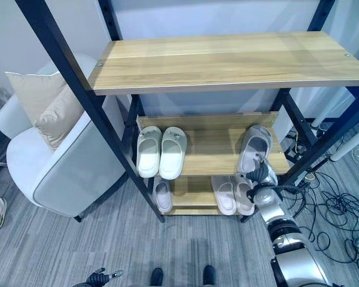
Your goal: Arrange the slippers neatly on the shoe rack.
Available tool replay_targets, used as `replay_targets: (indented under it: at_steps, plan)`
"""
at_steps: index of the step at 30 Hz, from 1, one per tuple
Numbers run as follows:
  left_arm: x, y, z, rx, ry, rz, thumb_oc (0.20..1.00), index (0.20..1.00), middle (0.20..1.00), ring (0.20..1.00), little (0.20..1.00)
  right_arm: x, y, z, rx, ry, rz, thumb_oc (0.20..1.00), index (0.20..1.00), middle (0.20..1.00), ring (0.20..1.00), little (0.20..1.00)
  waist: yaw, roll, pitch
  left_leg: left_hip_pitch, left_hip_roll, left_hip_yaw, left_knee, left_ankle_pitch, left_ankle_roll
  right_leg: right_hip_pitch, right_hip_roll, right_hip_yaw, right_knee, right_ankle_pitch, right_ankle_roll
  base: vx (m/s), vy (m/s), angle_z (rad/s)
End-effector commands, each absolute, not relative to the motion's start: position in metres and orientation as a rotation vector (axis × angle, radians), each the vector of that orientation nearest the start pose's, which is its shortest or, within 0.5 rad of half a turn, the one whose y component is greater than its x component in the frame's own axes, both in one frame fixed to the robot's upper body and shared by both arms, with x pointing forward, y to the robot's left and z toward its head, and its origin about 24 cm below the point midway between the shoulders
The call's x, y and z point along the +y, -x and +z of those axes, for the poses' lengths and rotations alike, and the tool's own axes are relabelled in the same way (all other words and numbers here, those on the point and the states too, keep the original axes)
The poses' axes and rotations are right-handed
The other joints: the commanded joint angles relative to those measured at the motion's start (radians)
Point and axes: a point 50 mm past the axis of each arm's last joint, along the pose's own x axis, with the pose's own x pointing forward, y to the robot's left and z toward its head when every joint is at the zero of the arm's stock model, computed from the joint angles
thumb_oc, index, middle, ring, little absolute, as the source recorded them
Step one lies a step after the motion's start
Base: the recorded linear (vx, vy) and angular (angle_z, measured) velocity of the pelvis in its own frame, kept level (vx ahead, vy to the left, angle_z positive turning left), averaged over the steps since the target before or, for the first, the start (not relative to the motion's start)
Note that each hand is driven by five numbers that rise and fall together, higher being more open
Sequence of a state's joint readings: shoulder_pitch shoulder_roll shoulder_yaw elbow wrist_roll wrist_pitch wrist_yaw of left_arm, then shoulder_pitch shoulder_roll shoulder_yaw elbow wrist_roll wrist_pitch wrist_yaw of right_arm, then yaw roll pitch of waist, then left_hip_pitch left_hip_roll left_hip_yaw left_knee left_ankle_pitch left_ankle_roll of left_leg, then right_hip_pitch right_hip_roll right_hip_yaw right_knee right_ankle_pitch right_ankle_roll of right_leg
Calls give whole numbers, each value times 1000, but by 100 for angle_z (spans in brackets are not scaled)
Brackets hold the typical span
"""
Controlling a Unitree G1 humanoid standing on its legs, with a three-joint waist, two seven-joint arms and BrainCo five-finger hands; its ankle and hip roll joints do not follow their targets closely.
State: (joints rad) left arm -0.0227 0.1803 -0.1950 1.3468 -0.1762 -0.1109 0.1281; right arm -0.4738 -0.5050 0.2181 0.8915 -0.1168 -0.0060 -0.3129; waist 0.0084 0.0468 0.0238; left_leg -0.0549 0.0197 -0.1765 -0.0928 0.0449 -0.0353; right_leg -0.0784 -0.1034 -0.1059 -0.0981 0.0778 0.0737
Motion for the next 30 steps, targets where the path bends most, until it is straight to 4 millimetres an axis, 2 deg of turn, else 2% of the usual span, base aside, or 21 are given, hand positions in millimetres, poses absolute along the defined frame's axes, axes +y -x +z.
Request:
replay_targets:
  at_steps: [1,4,6,9,12,15,19,20,22,23,30]
  plan:
    - [232,-84,-165,1242,-271,182,1000,1000,1000,1000,1000,-275,-320,17,336,705,-286,1000,1000,1000,1000,1000,15,-39,-9,-9,-24,-9,6,-84,8,44,-26,-55,11,-96,38,0,0,0]
    - [231,-85,-165,1241,-271,179,1000,1000,1000,1000,1000,-266,-320,8,364,662,-251,1000,1000,1000,1000,1000,17,-43,-9,-9,-26,-9,6,-83,9,45,-26,-55,11,-97,37,0,0,0]
    - [229,-84,-165,1243,-270,172,1000,1000,1000,1000,1000,-250,-326,9,338,623,-195,1000,1000,1000,1000,1000,20,-48,-9,-10,-25,-11,6,-83,9,44,-27,-57,11,-97,36,0,0,0]
    - [229,-86,-165,1239,-274,167,1000,1000,1000,1000,1000,-238,-330,8,338,567,-161,1000,1000,1000,1000,1000,26,-52,-10,-11,-26,-15,6,-81,9,46,-28,-61,11,-97,36,0,0,0]
    - [230,-87,-165,1239,-282,160,1000,1000,1000,1000,1000,-230,-328,-1,371,543,-140,1000,1000,1000,1000,1000,36,-57,-10,-12,-27,-19,6,-81,10,48,-29,-69,11,-97,36,0,0,0]
    - [232,-84,-165,1246,-287,162,1000,1000,1000,1000,1000,-229,-329,0,360,525,-145,1000,1000,1000,1000,1000,42,-60,-10,-10,-27,-23,6,-81,10,54,-29,-74,11,-99,36,8,7,7]
    - [234,-82,-165,1254,-284,177,1000,1000,1000,1000,1000,-239,-330,16,273,605,-198,1000,1000,1000,1000,1000,44,-62,-6,-8,-27,-23,6,-82,10,54,-30,-77,11,-99,37,4,4,6]
    - [236,-84,-164,1247,-284,187,1000,1000,1000,1000,1000,-250,-331,28,221,688,-237,1000,1000,1000,1000,1000,42,-60,-5,-10,-27,-24,6,-84,11,52,-31,-77,11,-99,38,0,0,0]
    - [236,-86,-163,1238,-292,188,1000,1000,1000,1000,1000,-259,-332,40,177,770,-277,1000,1000,1000,1000,1000,41,-59,-2,-11,-27,-25,6,-85,11,51,-30,-78,11,-99,39,5,4,2]
    - [236,-89,-163,1222,-306,179,1000,1000,1000,1000,1000,-273,-336,57,131,884,-328,1000,1000,1000,1000,1000,40,-58,2,-13,-26,-22,6,-86,11,48,-29,-76,11,-99,40,0,0,0]
    - [236,-88,-163,1222,-318,170,1000,1000,1000,1000,1000,-285,-347,73,144,968,-363,1000,1000,1000,1000,1000,43,-54,9,-19,-25,-17,6,-84,9,38,-28,-70,11,-97,41,2,-1,-1]
